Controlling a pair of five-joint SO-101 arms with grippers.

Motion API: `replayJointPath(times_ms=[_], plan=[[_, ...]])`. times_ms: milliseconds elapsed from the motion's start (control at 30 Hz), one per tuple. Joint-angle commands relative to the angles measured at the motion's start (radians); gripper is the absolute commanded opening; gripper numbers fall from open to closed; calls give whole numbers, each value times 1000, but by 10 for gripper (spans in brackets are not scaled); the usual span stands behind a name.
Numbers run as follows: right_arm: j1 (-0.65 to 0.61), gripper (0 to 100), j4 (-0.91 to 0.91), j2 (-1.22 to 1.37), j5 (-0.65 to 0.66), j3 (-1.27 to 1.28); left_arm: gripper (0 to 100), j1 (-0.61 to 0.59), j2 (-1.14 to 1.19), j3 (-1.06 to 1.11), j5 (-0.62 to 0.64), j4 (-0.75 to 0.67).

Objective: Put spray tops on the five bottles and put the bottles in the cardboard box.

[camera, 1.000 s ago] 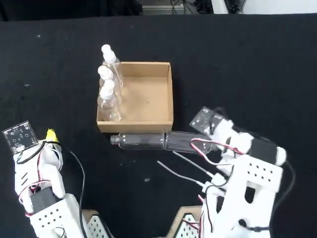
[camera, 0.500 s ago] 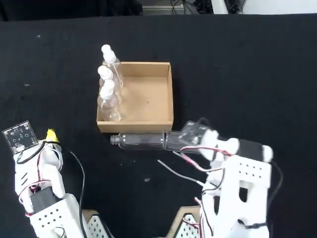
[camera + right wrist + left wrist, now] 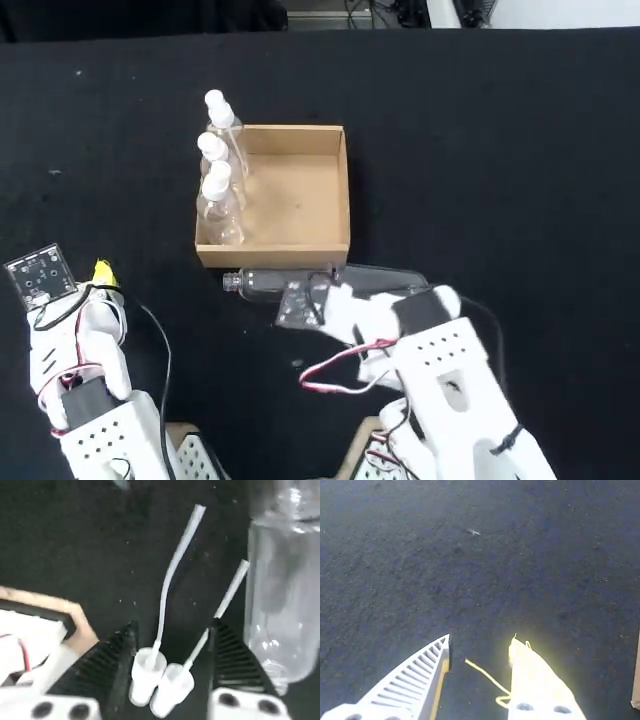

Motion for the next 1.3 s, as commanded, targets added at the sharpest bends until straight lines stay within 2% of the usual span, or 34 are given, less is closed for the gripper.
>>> replayJointPath(times_ms=[0, 367, 433, 533, 567, 600, 800, 1033, 1267], plan=[[-18, 240, -87, -12, -23, 45, 77, -7, 2, 5, 8, 3], [-18, 234, -321, -18, -23, 246, 77, -7, 2, 5, 8, 3], [-18, 185, -322, -18, -21, 246, 77, -7, 2, 5, 8, 3], [-18, 27, -324, -18, -21, 234, 77, -7, 2, 5, 9, 3], [-18, 5, -321, -18, -21, 225, 77, -7, 2, 5, 9, 3], [-12, 28, -315, -18, -21, 213, 77, -7, 2, 5, 9, 3], [127, 10, -267, -19, -17, 65, 77, -7, 2, 5, 9, 2], [229, 10, -210, -19, 87, 2, 77, -7, 2, 5, 9, 2], [400, 10, -209, -19, 196, -4, 77, -7, 2, 5, 9, 2]])
